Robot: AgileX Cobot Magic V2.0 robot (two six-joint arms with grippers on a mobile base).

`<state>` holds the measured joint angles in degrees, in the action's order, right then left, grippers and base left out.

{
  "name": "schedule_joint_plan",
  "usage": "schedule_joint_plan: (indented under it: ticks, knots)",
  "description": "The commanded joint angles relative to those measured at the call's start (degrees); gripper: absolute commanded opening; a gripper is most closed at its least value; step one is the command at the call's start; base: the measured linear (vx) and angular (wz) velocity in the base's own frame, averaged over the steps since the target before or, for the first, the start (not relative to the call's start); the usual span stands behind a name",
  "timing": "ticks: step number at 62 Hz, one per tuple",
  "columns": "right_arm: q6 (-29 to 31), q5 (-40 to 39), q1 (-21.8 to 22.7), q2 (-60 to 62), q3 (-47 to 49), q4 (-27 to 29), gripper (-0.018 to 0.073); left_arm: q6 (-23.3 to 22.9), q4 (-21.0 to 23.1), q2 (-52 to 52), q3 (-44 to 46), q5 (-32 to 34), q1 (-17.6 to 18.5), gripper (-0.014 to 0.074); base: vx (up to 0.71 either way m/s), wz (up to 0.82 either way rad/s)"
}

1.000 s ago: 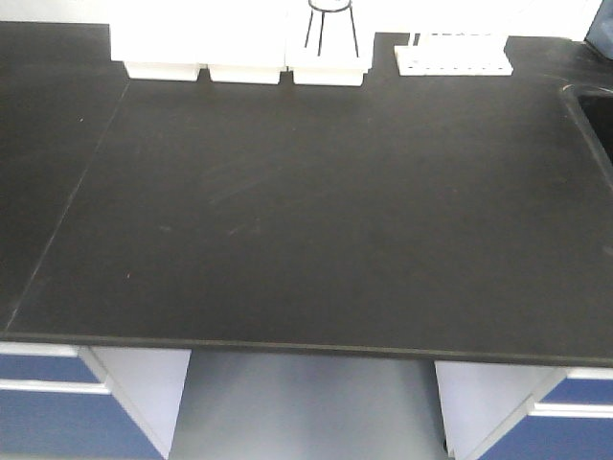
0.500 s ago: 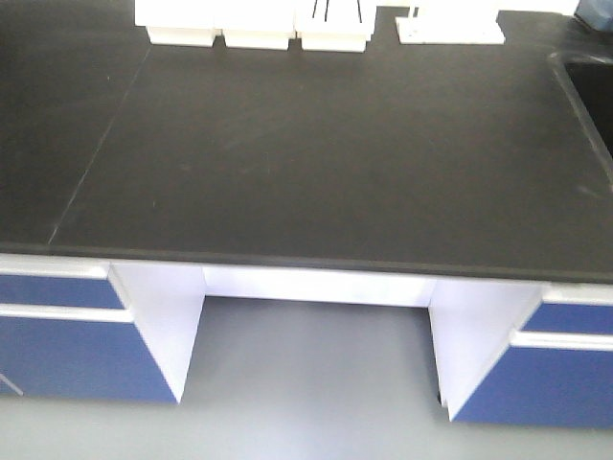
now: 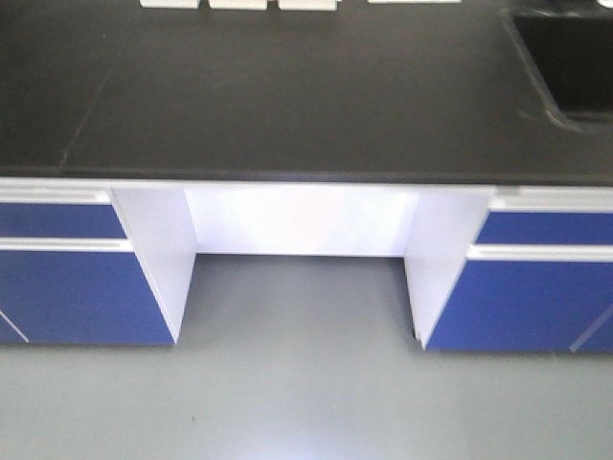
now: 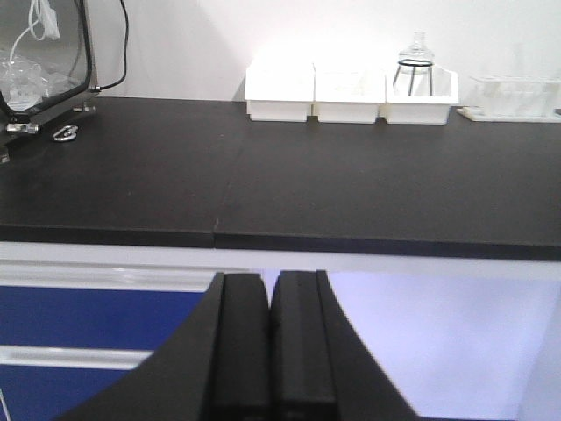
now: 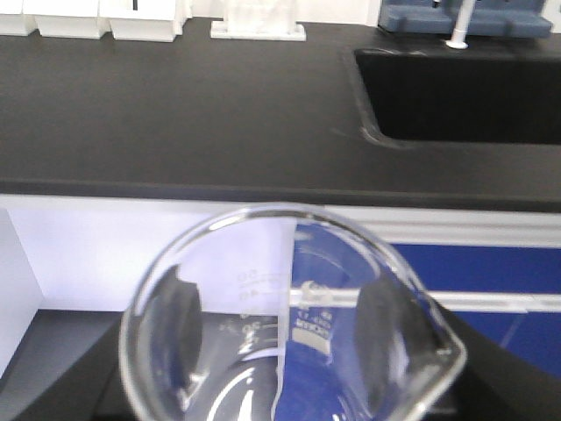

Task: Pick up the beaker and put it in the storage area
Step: 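Hold the beaker in the right gripper while the base backs away and turns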

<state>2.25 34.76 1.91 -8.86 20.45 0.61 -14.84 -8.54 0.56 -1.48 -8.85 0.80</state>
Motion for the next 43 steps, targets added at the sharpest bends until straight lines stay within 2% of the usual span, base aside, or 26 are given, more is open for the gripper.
schedule_joint_plan:
  ticks: [1, 23, 43]
  knots:
    - [0.6, -4.7, 0.1, -0.7, 1.9, -0.2, -0.0004, -0.3, 0.3, 1.0, -1.3, 5.0, 0.4, -0.0008, -0.41, -0.17]
    - [0.6, -4.7, 0.1, -0.7, 1.9, -0.2, -0.0004, -0.3, 0.3, 1.0, -1.3, 5.0, 0.4, -0.0008, -0.42, -0.28]
    - [0.6, -4.7, 0.1, -0.7, 1.9, -0.2, -0.0004, -0.3, 0.3, 1.0, -1.3, 5.0, 0.4, -0.0008, -0.37, -0.53]
